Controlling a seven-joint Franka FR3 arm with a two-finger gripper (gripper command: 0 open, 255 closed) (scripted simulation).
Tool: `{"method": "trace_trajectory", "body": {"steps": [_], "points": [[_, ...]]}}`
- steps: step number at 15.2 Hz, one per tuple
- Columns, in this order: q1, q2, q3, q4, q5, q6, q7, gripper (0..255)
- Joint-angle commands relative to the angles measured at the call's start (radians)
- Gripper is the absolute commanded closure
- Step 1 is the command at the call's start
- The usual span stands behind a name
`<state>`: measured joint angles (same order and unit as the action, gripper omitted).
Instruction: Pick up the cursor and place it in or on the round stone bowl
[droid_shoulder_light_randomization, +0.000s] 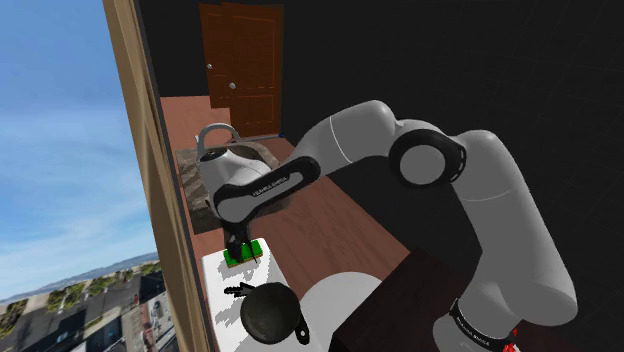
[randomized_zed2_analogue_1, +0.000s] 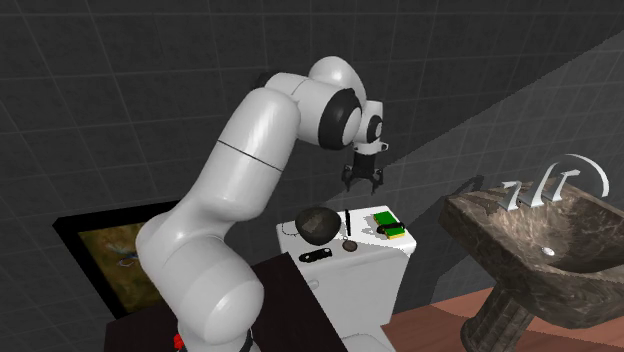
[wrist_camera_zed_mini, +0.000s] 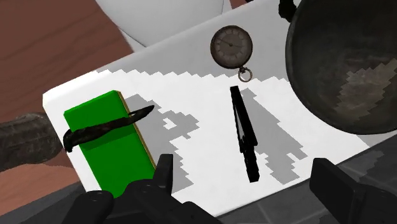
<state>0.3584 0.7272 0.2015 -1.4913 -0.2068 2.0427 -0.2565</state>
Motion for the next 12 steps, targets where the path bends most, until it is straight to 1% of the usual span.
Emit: {"method": "trace_trajectory", "body": {"steps": [1,5,8,9,12], "points": [[0.026,0.079,0.002,0.086,-0.016,-0.021,-0.017,0],[0.081,0.238,0.005,0.263,-0.043,-0.065,-0.057,0],[0.129,0.369,0.005,0.425,-0.058,-0.113,-0.094,0],[0.135,0.385,0.005,0.446,-0.059,-0.119,-0.099,0],[0.134,0.401,0.000,0.433,-0.060,-0.091,-0.097,0]]}}
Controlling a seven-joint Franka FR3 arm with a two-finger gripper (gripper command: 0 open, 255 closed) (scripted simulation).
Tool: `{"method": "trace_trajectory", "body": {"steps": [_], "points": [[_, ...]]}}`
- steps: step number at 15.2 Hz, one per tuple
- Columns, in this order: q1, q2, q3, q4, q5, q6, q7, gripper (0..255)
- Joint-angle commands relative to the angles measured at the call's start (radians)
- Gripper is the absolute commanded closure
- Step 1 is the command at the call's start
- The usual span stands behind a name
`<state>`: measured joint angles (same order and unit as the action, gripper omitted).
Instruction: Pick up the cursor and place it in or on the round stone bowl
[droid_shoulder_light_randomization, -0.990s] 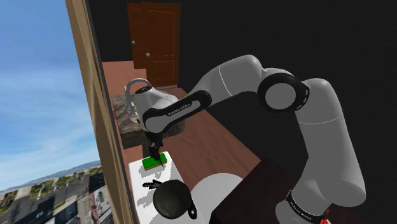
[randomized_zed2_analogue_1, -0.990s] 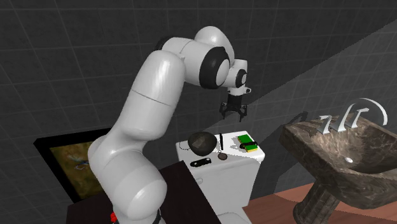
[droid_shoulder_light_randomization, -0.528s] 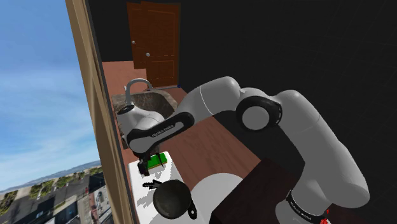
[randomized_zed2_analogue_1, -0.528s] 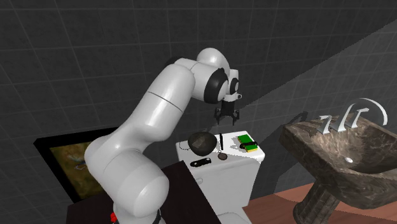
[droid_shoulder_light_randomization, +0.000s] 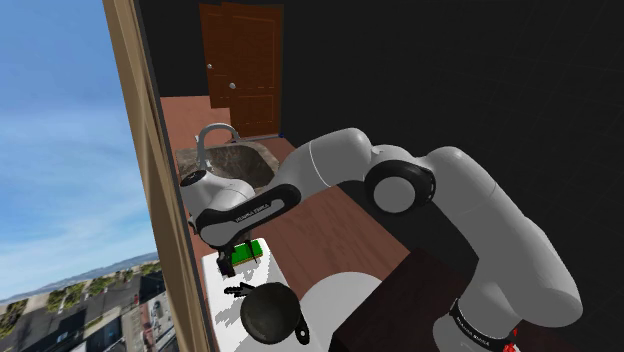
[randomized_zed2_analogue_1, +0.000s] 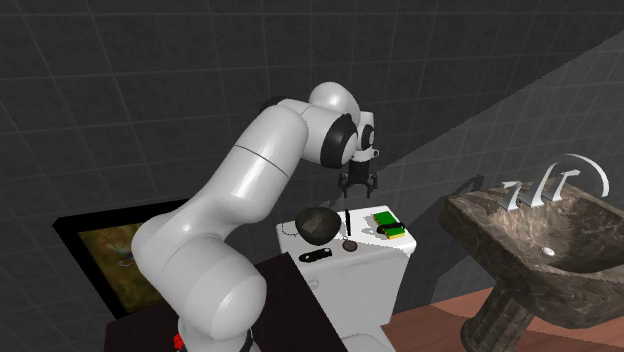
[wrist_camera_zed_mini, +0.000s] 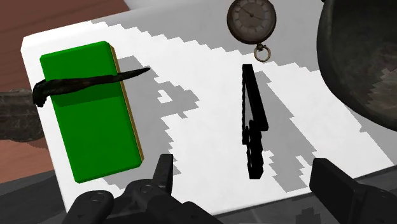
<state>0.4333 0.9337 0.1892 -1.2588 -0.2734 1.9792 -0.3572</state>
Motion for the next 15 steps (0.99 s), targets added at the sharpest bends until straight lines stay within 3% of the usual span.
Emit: {"method": "trace_trajectory", "body": {"steps": [1,12,13,14,15], "points": [[0.059,0.199,0.011,0.196,0.006,-0.018,0.004,0],[0.064,0.220,-0.003,0.185,0.013,0.016,0.002,0],[0.082,0.259,-0.004,0.231,0.011,0.009,0.014,255],[0.074,0.247,-0.003,0.259,0.016,-0.029,-0.003,255],[0.081,0.210,0.002,0.218,0.017,-0.025,0.014,255]]}}
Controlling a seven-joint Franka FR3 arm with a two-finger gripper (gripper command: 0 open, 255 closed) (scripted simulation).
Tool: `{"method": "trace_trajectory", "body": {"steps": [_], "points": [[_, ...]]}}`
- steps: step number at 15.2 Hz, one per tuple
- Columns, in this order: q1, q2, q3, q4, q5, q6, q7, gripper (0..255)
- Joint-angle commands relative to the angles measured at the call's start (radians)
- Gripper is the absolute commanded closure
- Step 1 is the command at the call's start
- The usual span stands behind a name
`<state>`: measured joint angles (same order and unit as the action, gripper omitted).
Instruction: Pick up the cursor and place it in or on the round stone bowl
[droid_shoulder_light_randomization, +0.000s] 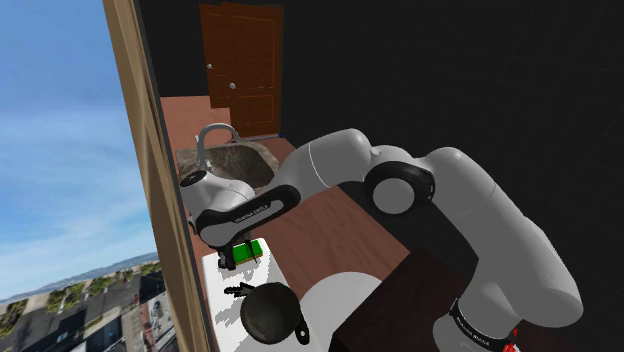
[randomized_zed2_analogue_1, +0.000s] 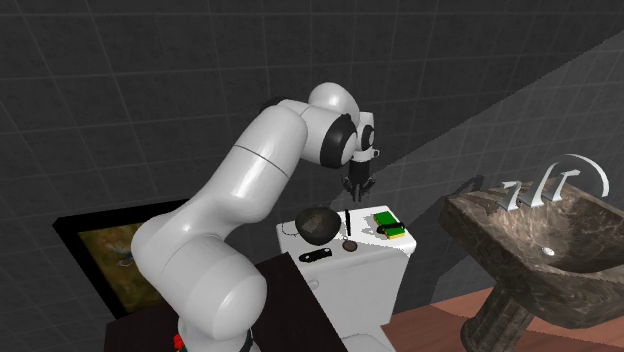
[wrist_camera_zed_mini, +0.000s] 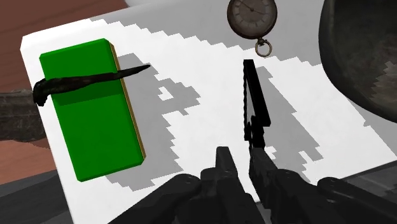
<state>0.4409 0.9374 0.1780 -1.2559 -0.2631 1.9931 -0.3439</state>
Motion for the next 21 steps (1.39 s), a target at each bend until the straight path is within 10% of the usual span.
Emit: {"method": "trace_trajectory", "body": {"steps": [1,6,7,8,14,21], "points": [[0.057,0.136,0.016,0.107,0.006,-0.001,0.003,255],[0.054,0.169,0.013,0.196,0.009,-0.057,-0.021,255],[-0.001,0.001,-0.001,0.004,-0.014,-0.006,-0.017,255],[-0.001,0.001,-0.001,0.004,-0.014,-0.006,-0.017,0],[-0.020,-0.016,0.022,-0.223,-0.021,0.259,0.000,0],[-0.016,0.050,0.010,-0.209,-0.033,0.310,0.005,0]]}}
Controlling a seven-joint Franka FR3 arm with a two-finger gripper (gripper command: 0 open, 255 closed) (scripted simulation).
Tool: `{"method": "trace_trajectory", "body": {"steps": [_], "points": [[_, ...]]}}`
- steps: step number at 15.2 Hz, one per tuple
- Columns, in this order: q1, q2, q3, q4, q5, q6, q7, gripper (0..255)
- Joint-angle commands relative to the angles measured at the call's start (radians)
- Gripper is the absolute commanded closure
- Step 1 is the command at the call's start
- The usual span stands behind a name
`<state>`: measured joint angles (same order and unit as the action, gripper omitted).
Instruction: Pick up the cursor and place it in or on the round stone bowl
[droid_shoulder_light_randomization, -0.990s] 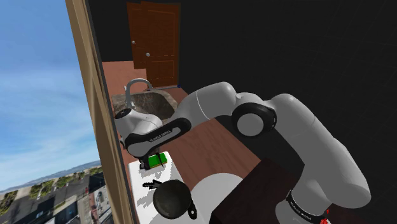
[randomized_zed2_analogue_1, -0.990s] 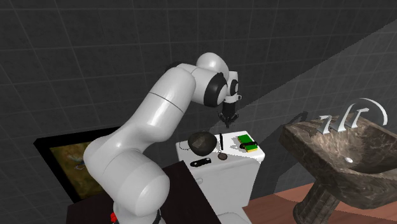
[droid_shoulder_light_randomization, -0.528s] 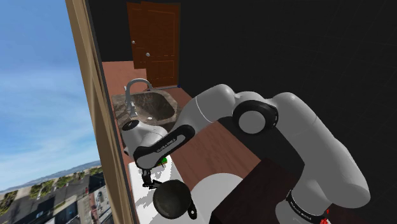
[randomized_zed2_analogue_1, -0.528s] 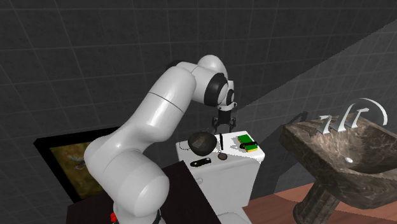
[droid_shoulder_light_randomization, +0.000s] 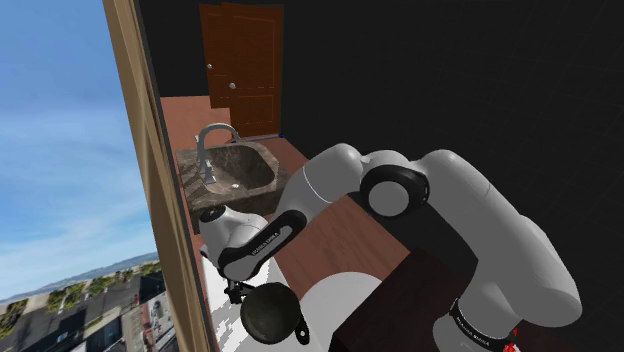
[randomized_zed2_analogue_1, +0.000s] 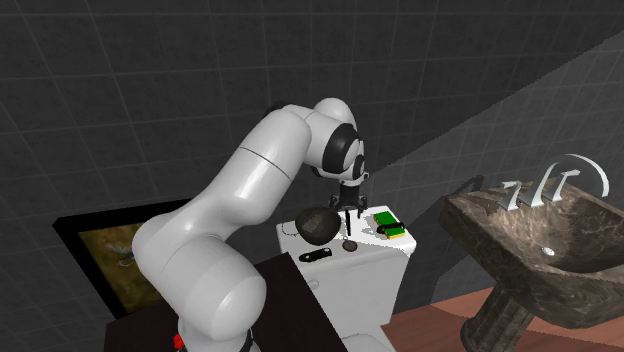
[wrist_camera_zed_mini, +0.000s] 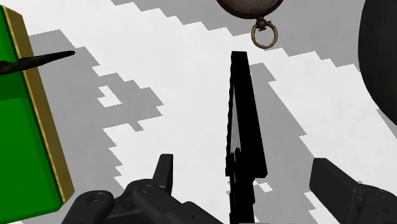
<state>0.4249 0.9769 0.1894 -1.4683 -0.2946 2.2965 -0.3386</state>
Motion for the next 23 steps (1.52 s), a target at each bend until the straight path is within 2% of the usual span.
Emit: {"method": "trace_trajectory", "body": {"steps": [1,8,9,18,23], "points": [[0.001,0.016,-0.003,0.005,-0.002,0.011,0.000,0],[0.001,0.016,-0.003,0.006,-0.002,0.011,0.000,0],[0.001,0.016,-0.003,0.006,-0.002,0.011,0.000,255],[0.001,0.016,-0.003,0.006,-0.002,0.011,0.000,255],[-0.006,-0.041,0.006,-0.024,0.005,-0.017,-0.003,255]]}}
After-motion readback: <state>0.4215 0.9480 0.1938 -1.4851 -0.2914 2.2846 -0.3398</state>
